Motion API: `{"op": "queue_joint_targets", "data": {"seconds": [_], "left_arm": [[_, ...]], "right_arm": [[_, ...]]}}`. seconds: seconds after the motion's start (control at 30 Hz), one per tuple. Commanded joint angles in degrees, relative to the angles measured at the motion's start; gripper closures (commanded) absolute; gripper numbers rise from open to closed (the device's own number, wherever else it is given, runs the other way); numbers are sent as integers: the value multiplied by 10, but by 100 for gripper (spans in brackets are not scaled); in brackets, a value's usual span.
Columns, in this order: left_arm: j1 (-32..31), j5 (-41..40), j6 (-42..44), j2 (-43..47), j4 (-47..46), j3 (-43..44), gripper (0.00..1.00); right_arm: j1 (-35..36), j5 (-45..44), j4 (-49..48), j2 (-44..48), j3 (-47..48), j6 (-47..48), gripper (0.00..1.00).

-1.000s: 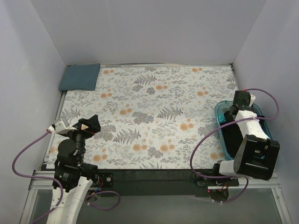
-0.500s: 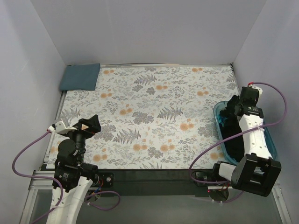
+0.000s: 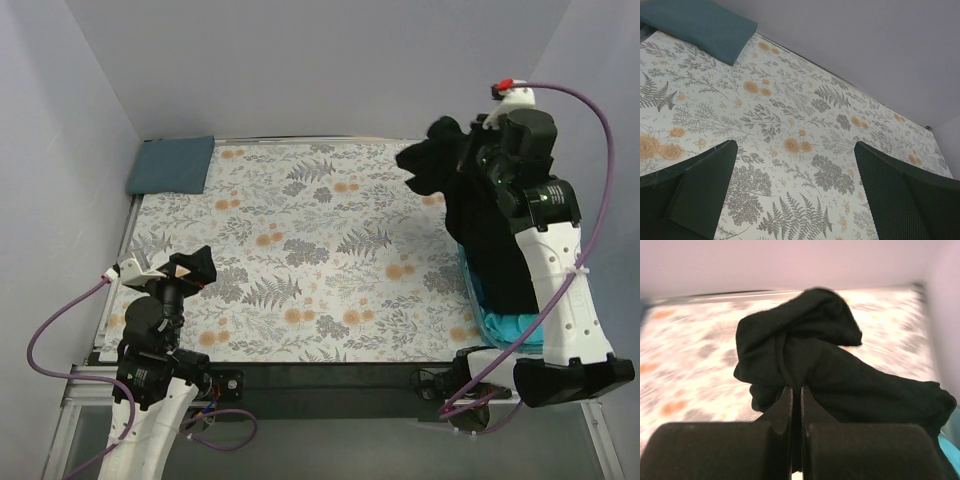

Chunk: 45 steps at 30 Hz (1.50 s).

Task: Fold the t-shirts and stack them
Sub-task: Move the tshirt to the center of the board

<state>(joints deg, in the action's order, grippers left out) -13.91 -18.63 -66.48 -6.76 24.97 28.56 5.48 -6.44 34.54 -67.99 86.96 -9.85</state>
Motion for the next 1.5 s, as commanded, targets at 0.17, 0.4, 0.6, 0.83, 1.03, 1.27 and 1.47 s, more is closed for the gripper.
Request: {"op": "queue_joint_targets", "data": {"seconds": [0.17,0.4,0.6,0.83,1.03,1.27,1.47], "left_arm": [[-2,3,2,-17,-4,3,2],[-2,25,3,-29,-12,-1,2],[-2,65,11,-47,-28,-8,2],[-2,147,-36,-119,-12,-2,2],[-2,222,-87,-259,-16,-5,2],[-3,244,-87,-416,-40,12,2],[-6,243,-72,-468,-81,15,2]], "right_arm": [[223,96,-76,-125,189,11,99],[367,90,-106,-203,161,8,85],[412,116,-120,-209,4,-10,17],[387,-9,-134,-152,-173,25,16],[332,30,-193,-160,-252,35,18],[252,155,-286,-244,-249,-21,23],[243,196,-310,-339,-189,-63,24]]}}
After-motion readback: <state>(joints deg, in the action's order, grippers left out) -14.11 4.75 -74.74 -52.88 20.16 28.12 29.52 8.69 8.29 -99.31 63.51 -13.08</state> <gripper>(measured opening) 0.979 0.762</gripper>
